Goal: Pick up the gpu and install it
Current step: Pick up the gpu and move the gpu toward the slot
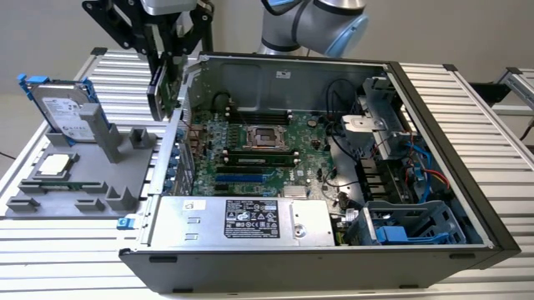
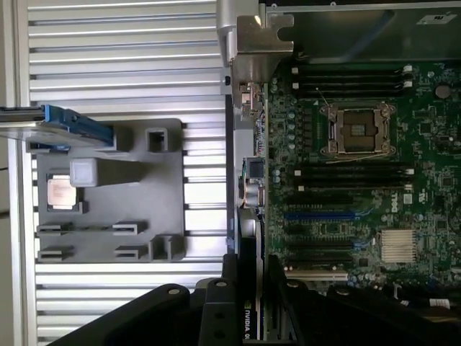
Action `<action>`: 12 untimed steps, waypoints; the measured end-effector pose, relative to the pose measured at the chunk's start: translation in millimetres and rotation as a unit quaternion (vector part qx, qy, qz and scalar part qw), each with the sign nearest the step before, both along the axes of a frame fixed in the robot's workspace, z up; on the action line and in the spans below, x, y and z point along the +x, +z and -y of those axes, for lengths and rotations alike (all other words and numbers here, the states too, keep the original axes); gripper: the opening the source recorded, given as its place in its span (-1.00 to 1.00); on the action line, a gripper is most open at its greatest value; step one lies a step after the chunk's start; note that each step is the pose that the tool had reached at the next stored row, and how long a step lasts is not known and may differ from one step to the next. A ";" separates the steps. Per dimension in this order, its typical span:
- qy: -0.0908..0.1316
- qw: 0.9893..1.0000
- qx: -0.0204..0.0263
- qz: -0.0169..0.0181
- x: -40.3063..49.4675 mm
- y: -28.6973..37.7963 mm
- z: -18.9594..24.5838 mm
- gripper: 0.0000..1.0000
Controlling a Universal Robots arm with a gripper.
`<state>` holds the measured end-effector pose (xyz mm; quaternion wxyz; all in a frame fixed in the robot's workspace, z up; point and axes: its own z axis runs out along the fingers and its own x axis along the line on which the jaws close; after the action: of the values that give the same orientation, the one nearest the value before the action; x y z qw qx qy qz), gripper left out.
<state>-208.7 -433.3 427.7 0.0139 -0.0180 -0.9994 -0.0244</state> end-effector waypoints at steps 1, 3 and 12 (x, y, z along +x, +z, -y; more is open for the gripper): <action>0.000 1.000 0.000 0.000 2.2 0.0 0.0 -1.00; 0.000 1.000 0.000 -0.001 6.4 0.0 0.0 -1.00; 0.000 1.000 0.000 -0.004 24.6 0.0 0.0 -1.00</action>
<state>-184.1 -433.3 427.8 0.0183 -0.0181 -0.9994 -0.0243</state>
